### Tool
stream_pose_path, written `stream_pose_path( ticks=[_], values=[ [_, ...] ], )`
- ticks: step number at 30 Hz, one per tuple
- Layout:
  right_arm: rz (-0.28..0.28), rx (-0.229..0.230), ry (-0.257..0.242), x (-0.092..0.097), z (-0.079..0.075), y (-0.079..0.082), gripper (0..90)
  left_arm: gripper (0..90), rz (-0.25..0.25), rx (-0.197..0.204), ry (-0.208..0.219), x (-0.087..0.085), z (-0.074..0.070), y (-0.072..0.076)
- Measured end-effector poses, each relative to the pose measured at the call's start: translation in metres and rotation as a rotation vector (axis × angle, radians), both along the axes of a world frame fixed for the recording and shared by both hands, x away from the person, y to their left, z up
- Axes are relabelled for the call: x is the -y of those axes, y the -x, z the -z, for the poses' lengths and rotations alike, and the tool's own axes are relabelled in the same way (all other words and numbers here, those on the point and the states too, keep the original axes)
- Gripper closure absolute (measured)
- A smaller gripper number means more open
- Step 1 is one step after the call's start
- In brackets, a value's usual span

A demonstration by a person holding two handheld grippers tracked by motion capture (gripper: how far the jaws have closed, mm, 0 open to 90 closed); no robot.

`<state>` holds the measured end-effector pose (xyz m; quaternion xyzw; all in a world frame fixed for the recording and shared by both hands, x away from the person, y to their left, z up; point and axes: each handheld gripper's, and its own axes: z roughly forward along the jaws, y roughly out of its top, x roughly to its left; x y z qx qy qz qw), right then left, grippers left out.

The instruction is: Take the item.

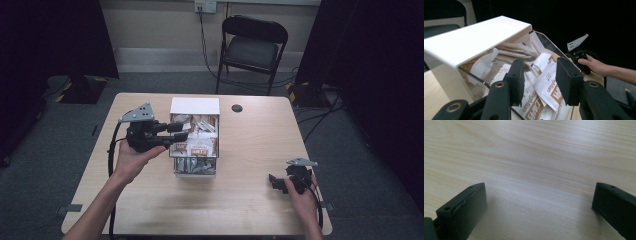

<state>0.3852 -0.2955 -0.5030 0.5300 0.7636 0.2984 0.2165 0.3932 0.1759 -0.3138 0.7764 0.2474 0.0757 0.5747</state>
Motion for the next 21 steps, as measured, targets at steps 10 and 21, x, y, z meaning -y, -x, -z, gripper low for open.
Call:
stream_pose_path(
  ticks=[10, 21],
  values=[
    [0.0, 0.0, 0.0, 0.0, 0.0, 0.0, 0.0, 67.6, 0.045, -0.021, -0.027, 0.012, 0.004, -0.005],
    [0.0, 0.0, 0.0, 0.0, 0.0, 0.0, 0.0, 70.8, 0.038, -0.051, -0.086, 0.02, 0.013, -0.013]
  ],
)
